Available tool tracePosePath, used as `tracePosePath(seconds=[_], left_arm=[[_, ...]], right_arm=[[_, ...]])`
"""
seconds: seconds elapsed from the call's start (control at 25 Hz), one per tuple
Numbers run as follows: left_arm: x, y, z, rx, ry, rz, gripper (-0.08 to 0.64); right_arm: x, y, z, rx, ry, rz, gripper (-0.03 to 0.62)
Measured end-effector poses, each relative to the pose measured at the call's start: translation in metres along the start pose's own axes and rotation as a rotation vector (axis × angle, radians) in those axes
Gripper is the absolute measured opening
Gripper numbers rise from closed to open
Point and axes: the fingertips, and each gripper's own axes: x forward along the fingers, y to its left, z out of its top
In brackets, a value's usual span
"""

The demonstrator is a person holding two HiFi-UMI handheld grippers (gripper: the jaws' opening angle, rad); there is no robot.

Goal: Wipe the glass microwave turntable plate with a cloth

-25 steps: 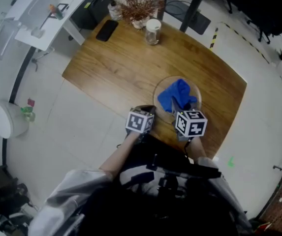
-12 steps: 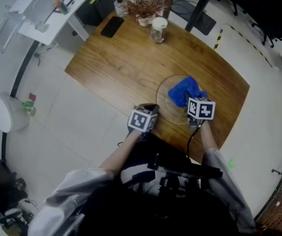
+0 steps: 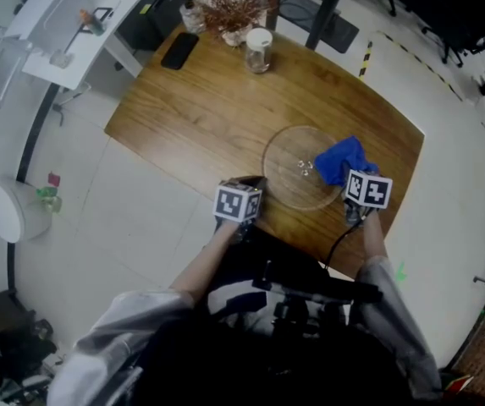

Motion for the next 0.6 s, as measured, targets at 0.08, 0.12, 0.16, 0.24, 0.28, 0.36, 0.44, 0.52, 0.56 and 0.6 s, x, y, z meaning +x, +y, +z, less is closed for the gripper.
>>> tracePosePath(seconds=[0.08,0.12,0.16,0.24,0.28,0.36,0.44,0.52,0.56,0.6], left_arm=[[0.000,0.000,-0.001,-0.009,0.004,0.003,-0.003],[0.001,0.000,-0.001,-0.008,0.006,0.005,-0.003],[0.001,0.000,-0.001,-0.005,0.006,0.007,-0.003],[0.000,0.000,-0.001,0.006,0.005,0.010,-0.003],[0.000,0.000,0.000,0.010,0.004,0.012,-0.003],[0.000,0.000,0.000,0.013,0.004,0.014,-0.003],[0.000,0.001,0.000,0.010,0.006,0.014,-0.003],[0.000,0.002,-0.001,0.009,0.006,0.015,-0.003],[0.000,0.002,-0.001,0.009,0.006,0.016,-0.003],[0.000,0.001,-0.001,0.010,0.007,0.018,-0.003]], right_arm=[[-0.007,0.002,-0.006,-0.016,0.005,-0.014,0.078],[-0.010,0.004,-0.010,-0.029,0.009,-0.021,0.078],[-0.015,0.007,-0.016,-0.043,0.014,-0.027,0.078],[-0.023,0.014,-0.029,-0.065,0.023,-0.028,0.078],[-0.027,0.018,-0.036,-0.067,0.027,-0.021,0.078],[-0.035,0.027,-0.053,-0.055,0.035,-0.001,0.078],[-0.041,0.039,-0.070,-0.037,0.044,0.023,0.078],[-0.046,0.054,-0.083,-0.026,0.047,0.053,0.078],[-0.048,0.062,-0.088,-0.023,0.047,0.072,0.078],[-0.050,0.070,-0.093,-0.023,0.046,0.094,0.078]])
